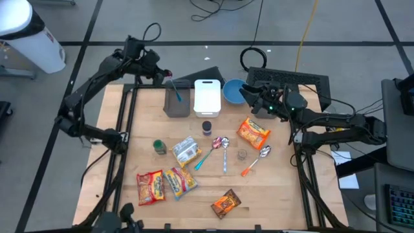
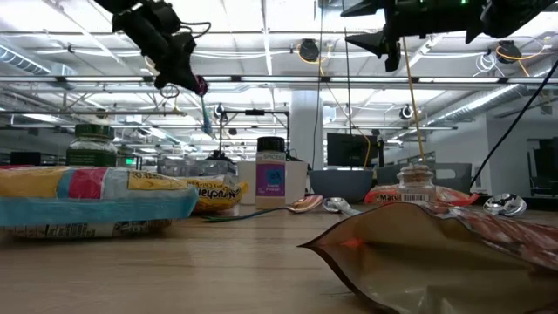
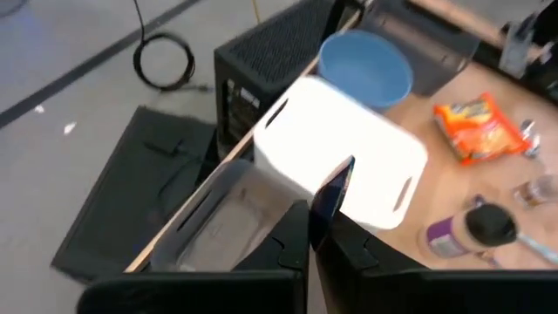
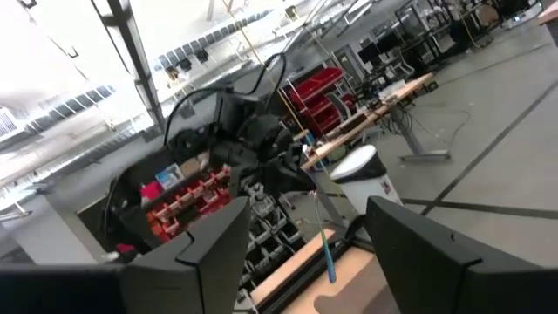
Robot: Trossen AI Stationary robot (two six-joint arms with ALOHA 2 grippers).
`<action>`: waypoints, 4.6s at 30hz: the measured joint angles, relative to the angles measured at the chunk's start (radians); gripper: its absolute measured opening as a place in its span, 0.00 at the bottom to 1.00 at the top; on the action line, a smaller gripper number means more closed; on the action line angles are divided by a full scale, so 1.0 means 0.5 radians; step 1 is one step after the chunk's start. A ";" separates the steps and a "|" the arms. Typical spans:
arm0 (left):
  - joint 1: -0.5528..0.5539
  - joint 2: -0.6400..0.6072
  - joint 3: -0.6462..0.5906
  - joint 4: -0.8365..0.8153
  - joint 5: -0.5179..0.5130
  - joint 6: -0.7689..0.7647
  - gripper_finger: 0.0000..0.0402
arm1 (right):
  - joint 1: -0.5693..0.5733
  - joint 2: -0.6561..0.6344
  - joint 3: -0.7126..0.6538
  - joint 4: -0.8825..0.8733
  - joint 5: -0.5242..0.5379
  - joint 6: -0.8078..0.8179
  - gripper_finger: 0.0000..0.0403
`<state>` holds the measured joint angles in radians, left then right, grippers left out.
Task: Pick & Place Food Item
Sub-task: Put the left blue spoon into the left black bin, then put the red noodle pack into the right black bin
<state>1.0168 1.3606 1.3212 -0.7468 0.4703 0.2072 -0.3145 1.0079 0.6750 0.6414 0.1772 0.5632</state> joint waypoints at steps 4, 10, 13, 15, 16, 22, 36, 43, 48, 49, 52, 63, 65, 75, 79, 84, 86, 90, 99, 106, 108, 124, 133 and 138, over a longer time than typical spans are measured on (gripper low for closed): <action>-0.002 0.136 0.095 -0.134 -0.063 0.123 0.01 | 0.000 0.000 0.000 -0.015 0.001 0.001 0.55; -0.002 0.283 0.128 -0.204 -0.161 0.237 0.02 | 0.000 0.000 0.000 -0.069 0.001 0.001 0.55; -0.002 0.337 0.128 -0.240 -0.173 0.299 0.02 | 0.000 0.000 0.000 -0.097 0.001 0.001 0.55; -0.006 0.368 0.128 -0.255 -0.196 0.339 0.03 | 0.000 0.000 0.000 -0.105 0.001 0.002 0.55; -0.008 0.383 0.128 -0.268 -0.210 0.356 0.03 | 0.000 0.000 0.000 -0.104 0.000 0.001 0.56; -0.034 0.470 0.128 -0.347 -0.284 0.485 0.02 | 0.000 0.000 0.000 -0.111 0.001 0.002 0.56; -0.187 0.650 0.261 -0.473 -0.428 0.683 0.01 | 0.006 0.000 0.000 -0.190 0.004 0.090 0.55; -0.209 0.955 0.721 -0.765 -0.420 0.768 0.02 | 0.006 0.001 0.000 -0.204 0.002 0.115 0.56; -0.165 1.124 0.964 -0.947 -0.284 0.772 0.03 | 0.025 0.001 0.000 -0.230 0.000 0.137 0.56; -0.152 1.159 0.999 -0.990 -0.260 0.773 0.03 | 0.032 0.000 0.000 -0.241 0.000 0.136 0.56; -0.132 1.257 1.070 -1.086 -0.266 0.765 0.01 | 0.054 0.001 0.000 -0.263 0.002 0.113 0.56; -0.142 1.419 1.101 -1.175 -0.431 0.682 0.03 | 0.057 0.000 0.000 -0.309 0.006 0.048 0.56; -0.156 1.425 1.101 -1.174 -0.434 0.683 0.03 | 0.057 0.000 0.000 -0.312 0.006 0.039 0.56; -0.208 1.455 1.102 -1.064 -0.434 0.620 0.02 | 0.057 0.000 0.000 -0.366 0.007 0.035 0.56; -0.208 1.531 1.102 -1.086 -0.422 0.547 0.02 | 0.057 0.000 0.000 -0.375 0.003 0.031 0.56; -0.208 1.605 1.102 -1.128 -0.393 0.530 0.02 | 0.057 0.001 0.000 -0.436 0.002 0.036 0.56; -0.208 1.621 1.102 -1.136 -0.393 0.528 0.01 | 0.057 0.000 0.000 -0.457 0.002 0.036 0.56; -0.208 1.649 1.102 -1.137 -0.398 0.528 0.05 | 0.057 0.000 0.000 -0.476 0.002 0.035 0.56; -0.209 1.657 1.102 -1.033 -0.427 0.547 0.02 | 0.057 0.001 0.000 -0.525 0.002 0.031 0.56; -0.209 1.657 1.102 -0.968 -0.426 0.558 0.08 | 0.057 0.001 -0.001 -0.538 0.004 0.031 0.56; -0.208 1.657 1.102 -0.954 -0.426 0.543 0.08 | 0.057 0.000 -0.001 -0.539 0.005 0.031 0.56; -0.191 1.657 1.112 -0.975 -0.457 0.484 0.16 | 0.057 0.000 -0.002 -0.547 0.003 0.053 0.56; -0.163 1.657 1.323 -1.018 -0.629 0.388 0.46 | 0.057 0.001 -0.002 -0.547 0.002 0.054 0.56; -0.168 1.657 1.485 -1.023 -0.605 0.316 0.55 | 0.056 0.000 -0.002 -0.546 -0.003 0.054 0.56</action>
<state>0.9327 2.1891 2.0638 -1.2582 0.1680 0.3651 -0.2863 1.0080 0.6743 0.3683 0.1758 0.5904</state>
